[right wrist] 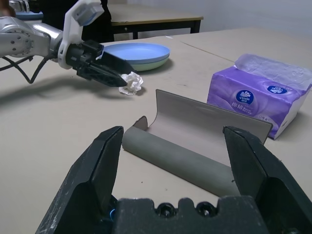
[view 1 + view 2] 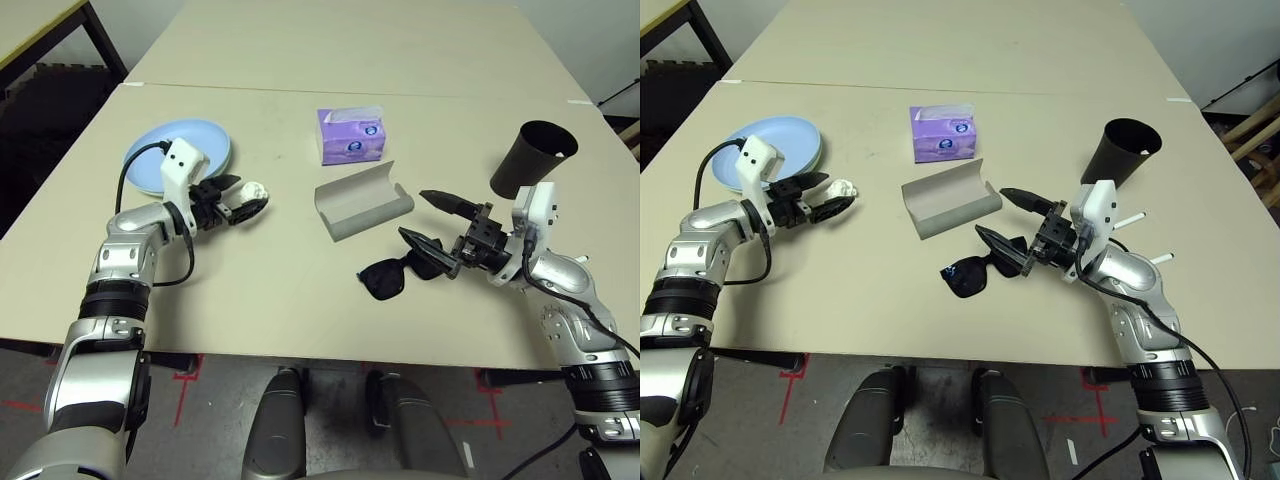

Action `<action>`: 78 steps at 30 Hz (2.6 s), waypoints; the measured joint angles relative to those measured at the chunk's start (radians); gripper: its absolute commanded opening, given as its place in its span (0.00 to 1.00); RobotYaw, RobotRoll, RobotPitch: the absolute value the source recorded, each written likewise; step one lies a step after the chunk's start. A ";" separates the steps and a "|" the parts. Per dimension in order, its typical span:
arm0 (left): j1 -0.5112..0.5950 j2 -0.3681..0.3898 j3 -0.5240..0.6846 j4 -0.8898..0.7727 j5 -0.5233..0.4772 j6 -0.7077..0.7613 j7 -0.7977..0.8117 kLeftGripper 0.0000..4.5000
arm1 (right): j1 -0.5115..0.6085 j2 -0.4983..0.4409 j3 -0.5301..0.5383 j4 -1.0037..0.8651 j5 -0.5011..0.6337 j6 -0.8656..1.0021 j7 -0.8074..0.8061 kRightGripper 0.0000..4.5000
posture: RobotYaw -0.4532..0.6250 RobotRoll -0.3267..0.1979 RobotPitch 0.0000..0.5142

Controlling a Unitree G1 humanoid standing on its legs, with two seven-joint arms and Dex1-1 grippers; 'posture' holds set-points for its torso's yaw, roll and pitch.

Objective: Organize and tidy the items on the table.

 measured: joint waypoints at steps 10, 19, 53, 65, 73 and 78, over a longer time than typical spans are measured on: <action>-0.017 0.001 0.002 0.002 0.005 -0.009 -0.005 0.01 | 0.011 -0.001 -0.006 0.003 0.000 -0.009 0.007 1.00 | 0.56 0.62 0.31; -0.076 0.009 0.044 -0.005 -0.016 0.019 0.009 0.01 | 0.010 0.000 -0.006 0.015 -0.001 -0.016 0.012 1.00 | 0.57 0.62 0.31; -0.372 0.108 0.137 0.432 0.080 -0.169 0.283 0.99 | -0.007 0.008 -0.004 0.022 -0.008 -0.016 0.015 1.00 | 0.58 0.62 0.30; -0.239 0.058 0.174 0.190 -0.078 -0.081 -0.054 0.99 | -0.043 0.003 -0.004 0.046 -0.009 -0.016 0.033 1.00 | 0.60 0.62 0.30; -0.095 0.059 0.105 0.059 -0.092 -0.116 -0.309 0.99 | -0.060 -0.007 -0.005 0.046 -0.008 0.003 0.034 1.00 | 0.59 0.62 0.31; -0.052 0.058 0.077 0.004 -0.098 -0.134 -0.410 0.99 | -0.059 -0.011 -0.005 0.041 -0.008 0.014 0.034 1.00 | 0.58 0.62 0.33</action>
